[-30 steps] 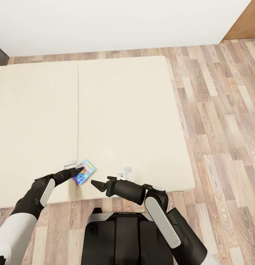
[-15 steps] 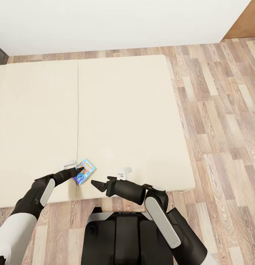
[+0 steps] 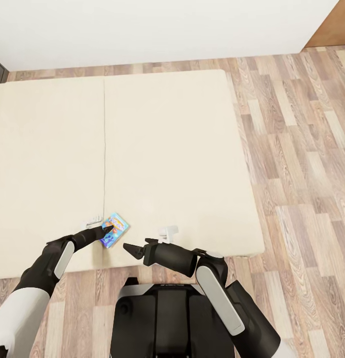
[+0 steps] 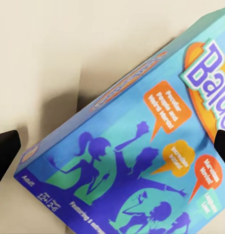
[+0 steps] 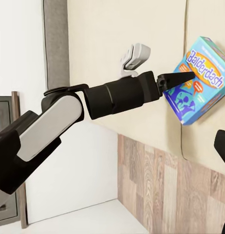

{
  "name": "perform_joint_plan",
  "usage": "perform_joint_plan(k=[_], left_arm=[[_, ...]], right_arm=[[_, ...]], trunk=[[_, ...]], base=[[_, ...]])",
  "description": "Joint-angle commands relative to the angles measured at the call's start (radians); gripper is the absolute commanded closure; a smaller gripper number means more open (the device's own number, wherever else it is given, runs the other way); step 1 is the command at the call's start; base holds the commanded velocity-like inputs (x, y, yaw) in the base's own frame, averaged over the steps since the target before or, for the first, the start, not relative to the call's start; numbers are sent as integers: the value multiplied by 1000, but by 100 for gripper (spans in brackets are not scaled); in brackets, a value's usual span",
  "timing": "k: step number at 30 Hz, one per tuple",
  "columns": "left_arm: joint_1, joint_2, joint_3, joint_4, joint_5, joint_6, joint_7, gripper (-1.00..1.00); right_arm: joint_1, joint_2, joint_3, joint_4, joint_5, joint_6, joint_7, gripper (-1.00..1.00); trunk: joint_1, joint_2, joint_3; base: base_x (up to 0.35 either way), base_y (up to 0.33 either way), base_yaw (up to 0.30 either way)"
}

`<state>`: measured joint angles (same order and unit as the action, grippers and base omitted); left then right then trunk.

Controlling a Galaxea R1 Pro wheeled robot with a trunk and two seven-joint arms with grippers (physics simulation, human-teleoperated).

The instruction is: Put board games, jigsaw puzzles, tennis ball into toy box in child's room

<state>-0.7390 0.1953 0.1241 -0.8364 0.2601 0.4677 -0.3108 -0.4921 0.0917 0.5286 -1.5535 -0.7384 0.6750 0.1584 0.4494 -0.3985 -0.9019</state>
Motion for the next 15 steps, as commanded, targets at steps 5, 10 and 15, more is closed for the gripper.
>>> perform_joint_plan(k=[5, 10, 15], left_arm=[[0, 0, 3, -1, 7, 9, -2, -100], [0, 0, 3, -1, 7, 9, -2, -100], [0, 0, 3, -1, 7, 9, -2, -100]], right_arm=[[0, 0, -1, 0, 1, 5, 3, -100], [0, 0, -1, -1, 2, 5, 3, -100], [0, 0, -1, 0, 2, 5, 3, -100]], trunk=[[1, -2, -2], [1, -2, -3], [1, -2, -3]], base=[[0, 0, 0], [0, 0, 0], [0, 0, 0]])
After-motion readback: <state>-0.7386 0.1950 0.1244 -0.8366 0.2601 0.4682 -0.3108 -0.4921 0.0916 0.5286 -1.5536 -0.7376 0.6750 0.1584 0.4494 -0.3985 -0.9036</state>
